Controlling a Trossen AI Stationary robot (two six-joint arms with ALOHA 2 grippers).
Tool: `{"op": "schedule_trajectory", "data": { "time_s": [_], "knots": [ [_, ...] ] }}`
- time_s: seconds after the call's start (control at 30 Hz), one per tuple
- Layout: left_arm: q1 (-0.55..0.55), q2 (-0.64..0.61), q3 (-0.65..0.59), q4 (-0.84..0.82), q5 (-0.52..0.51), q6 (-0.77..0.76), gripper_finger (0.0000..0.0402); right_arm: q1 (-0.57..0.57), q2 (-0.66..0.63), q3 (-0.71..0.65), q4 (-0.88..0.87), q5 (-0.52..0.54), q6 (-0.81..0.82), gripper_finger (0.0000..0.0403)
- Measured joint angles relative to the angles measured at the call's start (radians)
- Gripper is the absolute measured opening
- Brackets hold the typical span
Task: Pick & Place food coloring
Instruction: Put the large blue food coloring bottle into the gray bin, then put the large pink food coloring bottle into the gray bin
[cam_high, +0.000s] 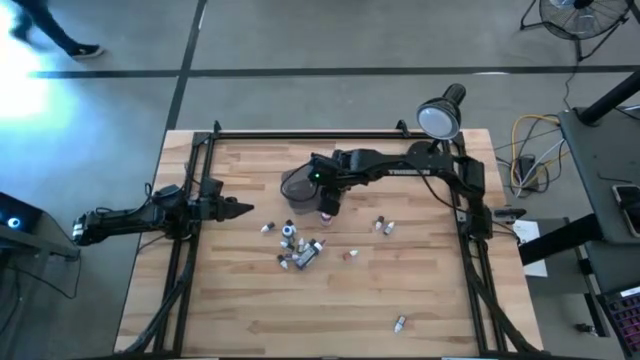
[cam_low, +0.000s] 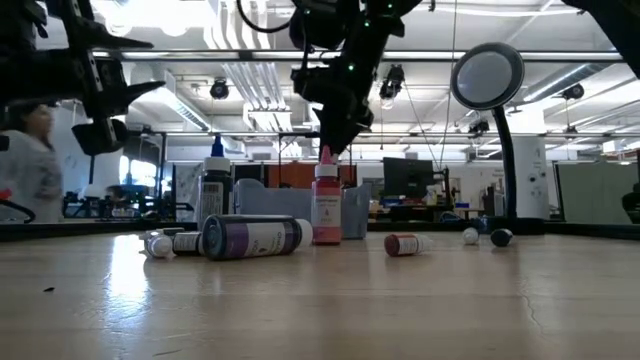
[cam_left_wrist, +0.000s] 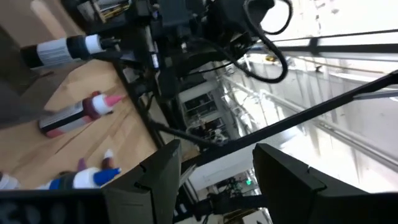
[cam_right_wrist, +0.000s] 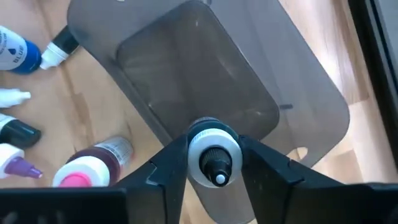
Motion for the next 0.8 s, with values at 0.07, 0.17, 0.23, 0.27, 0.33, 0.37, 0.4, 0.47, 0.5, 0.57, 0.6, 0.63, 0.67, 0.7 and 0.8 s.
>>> {"op": "schedule_trajectory", "data": {
  "time_s": [0.07,0.17,0.23,0.27,0.33,0.37,0.4,0.47,0.5,0.57,0.6,0.63,0.67,0.7,0.8],
  "knots": [
    [0.000,0.000,0.000,-0.011,0.011,0.000,0.0177,-0.001,0.000,-0.014,0.000,0.000,0.017,0.0150],
    [0.000,0.000,0.000,-0.017,0.016,0.002,0.0177,-0.001,-0.001,-0.034,0.001,0.001,0.024,0.0159],
    [0.000,0.000,0.000,-0.021,0.020,0.010,0.0177,-0.001,-0.006,-0.040,-0.002,0.000,0.020,0.0164],
    [0.000,0.000,0.000,-0.026,0.026,0.017,0.0177,0.000,-0.011,-0.040,-0.002,-0.002,0.020,0.0167],
    [0.000,0.000,0.000,-0.029,0.034,0.025,0.0177,0.003,-0.023,-0.041,-0.005,-0.002,0.021,0.0174],
    [0.000,0.000,0.000,-0.034,0.034,0.025,0.0177,0.003,-0.031,-0.041,-0.004,-0.002,0.021,0.0177],
    [0.000,0.000,0.000,-0.042,0.034,0.025,0.0177,0.005,-0.039,-0.041,-0.005,-0.001,0.022,0.0180],
    [-0.001,0.000,0.000,-0.052,0.034,0.025,0.0177,0.010,-0.061,-0.042,-0.005,-0.001,0.021,0.0186],
    [-0.001,0.000,0.000,-0.052,0.034,0.025,0.0177,0.012,-0.075,-0.042,-0.005,0.000,0.020,0.0189],
    [-0.001,0.000,0.000,-0.053,0.034,0.025,0.0177,0.019,-0.103,-0.042,-0.011,0.000,0.017,0.0194],
    [-0.001,0.000,0.000,-0.054,0.034,0.025,0.0177,0.025,-0.119,-0.043,-0.018,-0.002,0.007,0.0196],
    [-0.001,0.000,0.000,-0.054,0.034,0.025,0.0177,0.034,-0.132,-0.048,-0.024,-0.002,-0.008,0.0198],
    [-0.001,0.000,0.000,-0.054,0.034,0.025,0.0177,0.046,-0.142,-0.053,-0.027,-0.003,-0.024,0.0200],
    [-0.001,0.000,0.000,-0.054,0.034,0.026,0.0177,0.059,-0.151,-0.059,-0.031,-0.011,-0.039,0.0201],
    [-0.001,0.000,0.000,-0.053,0.034,0.027,0.0177,0.112,-0.151,-0.093,-0.032,-0.077,-0.089,0.0203]
  ]
}}
